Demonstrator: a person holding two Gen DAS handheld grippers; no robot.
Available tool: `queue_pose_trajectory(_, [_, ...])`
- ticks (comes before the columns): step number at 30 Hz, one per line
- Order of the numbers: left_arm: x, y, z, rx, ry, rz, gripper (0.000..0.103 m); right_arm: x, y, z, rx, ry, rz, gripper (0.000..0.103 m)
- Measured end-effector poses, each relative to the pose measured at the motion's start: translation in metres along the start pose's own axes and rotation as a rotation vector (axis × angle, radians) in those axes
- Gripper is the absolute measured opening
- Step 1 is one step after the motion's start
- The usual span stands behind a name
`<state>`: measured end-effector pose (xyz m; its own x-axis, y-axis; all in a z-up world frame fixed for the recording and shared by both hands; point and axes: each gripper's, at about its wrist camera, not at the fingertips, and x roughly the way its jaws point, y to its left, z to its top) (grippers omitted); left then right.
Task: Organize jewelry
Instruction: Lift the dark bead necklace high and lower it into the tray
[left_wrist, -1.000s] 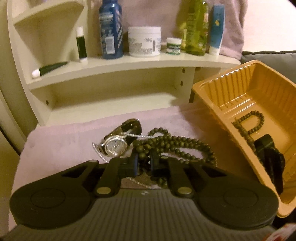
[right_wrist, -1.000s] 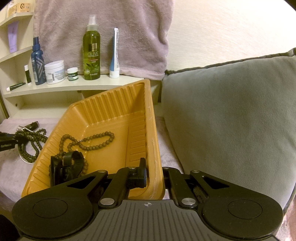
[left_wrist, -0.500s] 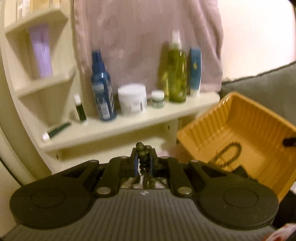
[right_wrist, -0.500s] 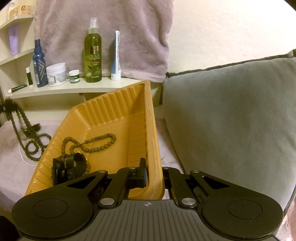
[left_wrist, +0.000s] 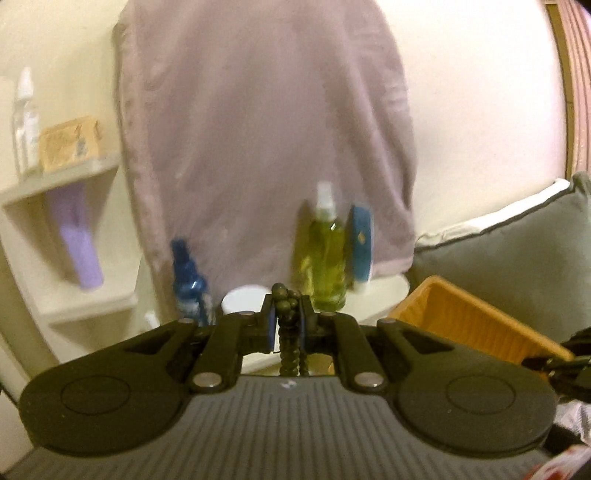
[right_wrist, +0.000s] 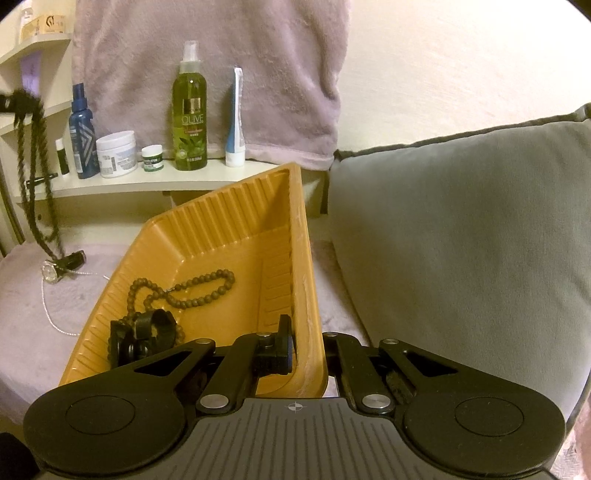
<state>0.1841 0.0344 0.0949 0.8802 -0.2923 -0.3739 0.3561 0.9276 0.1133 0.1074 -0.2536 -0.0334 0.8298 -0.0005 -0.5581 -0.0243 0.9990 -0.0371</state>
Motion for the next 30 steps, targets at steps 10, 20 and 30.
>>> queue_pose_trajectory(10, [0.008,-0.047,0.029,0.009,-0.048,-0.137,0.011,0.001,0.0,0.002,0.009,-0.002,0.005,0.005])
queue_pose_trajectory(20, [0.042,-0.097,0.016,0.033,0.028,-0.265,0.011,0.002,-0.001,0.002,0.021,-0.002,0.01,0.005])
queue_pose_trajectory(30, [0.081,-0.115,-0.023,0.041,0.175,-0.304,0.011,0.002,-0.003,0.001,0.03,0.0,0.014,0.005])
